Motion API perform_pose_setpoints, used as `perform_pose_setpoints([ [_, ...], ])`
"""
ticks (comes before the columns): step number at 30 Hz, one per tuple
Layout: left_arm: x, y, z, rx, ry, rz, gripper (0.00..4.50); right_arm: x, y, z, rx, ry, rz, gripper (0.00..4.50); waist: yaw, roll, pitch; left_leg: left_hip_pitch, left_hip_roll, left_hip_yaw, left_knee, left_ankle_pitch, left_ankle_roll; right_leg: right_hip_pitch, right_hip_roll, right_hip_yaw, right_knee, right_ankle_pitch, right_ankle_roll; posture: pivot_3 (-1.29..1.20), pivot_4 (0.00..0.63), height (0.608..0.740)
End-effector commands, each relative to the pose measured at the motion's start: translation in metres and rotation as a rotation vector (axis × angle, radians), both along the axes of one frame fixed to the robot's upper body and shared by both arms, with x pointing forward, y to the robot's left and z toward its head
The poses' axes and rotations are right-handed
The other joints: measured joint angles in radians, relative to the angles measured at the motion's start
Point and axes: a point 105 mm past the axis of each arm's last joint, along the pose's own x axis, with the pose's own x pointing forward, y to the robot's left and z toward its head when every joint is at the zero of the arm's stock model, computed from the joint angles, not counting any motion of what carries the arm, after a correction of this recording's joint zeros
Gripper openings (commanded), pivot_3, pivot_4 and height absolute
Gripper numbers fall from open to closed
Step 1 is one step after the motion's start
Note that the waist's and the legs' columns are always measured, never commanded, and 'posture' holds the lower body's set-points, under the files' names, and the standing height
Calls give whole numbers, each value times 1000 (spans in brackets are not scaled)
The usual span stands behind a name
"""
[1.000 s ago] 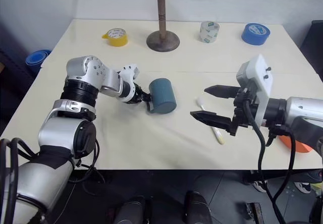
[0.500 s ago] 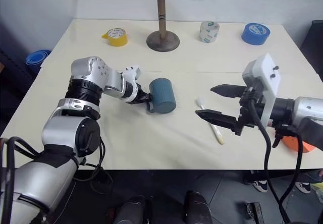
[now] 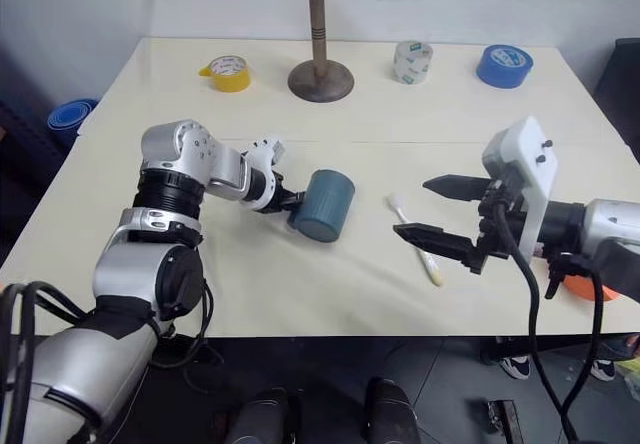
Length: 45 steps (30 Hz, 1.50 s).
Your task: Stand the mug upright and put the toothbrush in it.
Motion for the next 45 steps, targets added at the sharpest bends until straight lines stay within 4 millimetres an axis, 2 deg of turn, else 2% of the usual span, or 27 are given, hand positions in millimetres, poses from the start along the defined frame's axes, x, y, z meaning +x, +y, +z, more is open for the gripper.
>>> perform_pose_setpoints([
  [1,10,-3,39,-109,-243,-21,72,-1,-4,12,-14,-77,-18,4500,0,0,0,0,0,0,0,0,0,0,0,0,0,0,0,0,150,740],
  [3,17,6,64,-103,-503,-1,72,-1,-4,9,-19,-76,-21,4500,0,0,0,-1,0,0,0,0,0,-1,0,0,0,0,0,0,150,740],
  [5,6,3,83,-160,-685,-50,72,-3,-2,5,-15,-64,-8,4500,0,0,0,-1,1,0,0,0,0,-1,0,0,0,0,0,0,150,740],
  [7,-6,0,92,-139,-846,-108,72,-4,-1,3,3,-52,0,4500,1,0,0,-1,1,0,0,0,0,-2,0,0,0,0,0,0,150,740],
  [9,-21,-5,92,-138,-955,-172,72,-4,0,2,26,-45,-3,4500,2,0,0,-1,1,0,0,0,0,-1,0,0,0,0,0,0,150,740],
  [12,-33,2,76,-113,-1067,-142,72,-3,2,-6,68,-19,-21,4500,3,0,0,0,1,0,1,0,0,0,-1,0,0,0,0,0,150,740],
  [15,-44,-4,65,-50,-1191,-182,72,0,0,-10,95,-5,-52,4500,5,0,0,-1,1,0,1,0,0,0,-1,0,0,0,0,0,150,740],
  [18,-44,-3,49,12,-1271,-123,72,2,-1,-10,123,4,-76,4500,7,0,0,-1,1,0,2,0,1,1,0,0,-4,0,0,0,150,740],
  [22,-39,-10,38,17,-1328,-69,72,-1,-2,-13,114,31,-77,4500,14,0,0,-2,0,0,2,0,2,1,0,0,-5,0,0,0,150,740],
  [28,-34,-26,20,-5,-1315,-83,72,-10,-4,-16,98,57,-57,4500,28,0,0,-2,0,2,2,-1,3,2,0,0,-7,0,0,0,150,740],
  [32,-28,-24,-5,-5,-1237,-71,72,-8,-5,-14,98,52,-70,4500,27,1,0,-2,0,2,2,-1,3,2,0,0,-7,0,0,0,150,740],
  [33,-28,-24,-8,-4,-1230,-70,534,-8,-6,-14,98,52,-72,4500,27,1,0,-2,0,2,2,-1,3,2,0,0,-7,0,0,0,150,740],
  [35,-30,-24,-9,-15,-1237,-85,864,-7,-6,-14,95,53,-75,4500,27,1,0,-2,0,2,2,-1,3,2,0,0,-7,0,0,0,150,740],
  [38,-34,-20,-6,-7,-1252,-95,1814,-5,-8,-16,93,57,-84,4500,27,1,0,-2,0,2,2,-1,3,2,0,0,-7,0,0,0,150,740],
  [40,-38,-14,-2,22,-1269,-124,2209,-4,-9,-18,91,60,-89,4500,26,1,0,-2,0,2,2,-1,3,2,0,0,-7,0,0,0,150,740],
  [41,-42,-10,2,42,-1279,-149,2578,-2,-11,-20,85,63,-101,4500,26,1,-1,-2,0,2,2,-1,3,2,0,0,-7,0,0,0,150,740],
  [42,-44,-3,9,63,-1294,-154,2782,1,-13,-23,78,66,-117,4500,25,1,0,-1,0,2,2,-1,3,2,0,0,-6,0,0,0,150,740],
  [45,-47,28,29,125,-1292,-141,2782,10,-20,-33,64,86,-181,4500,21,1,-1,-1,1,2,2,-1,3,1,0,0,-6,0,0,0,150,740],
])
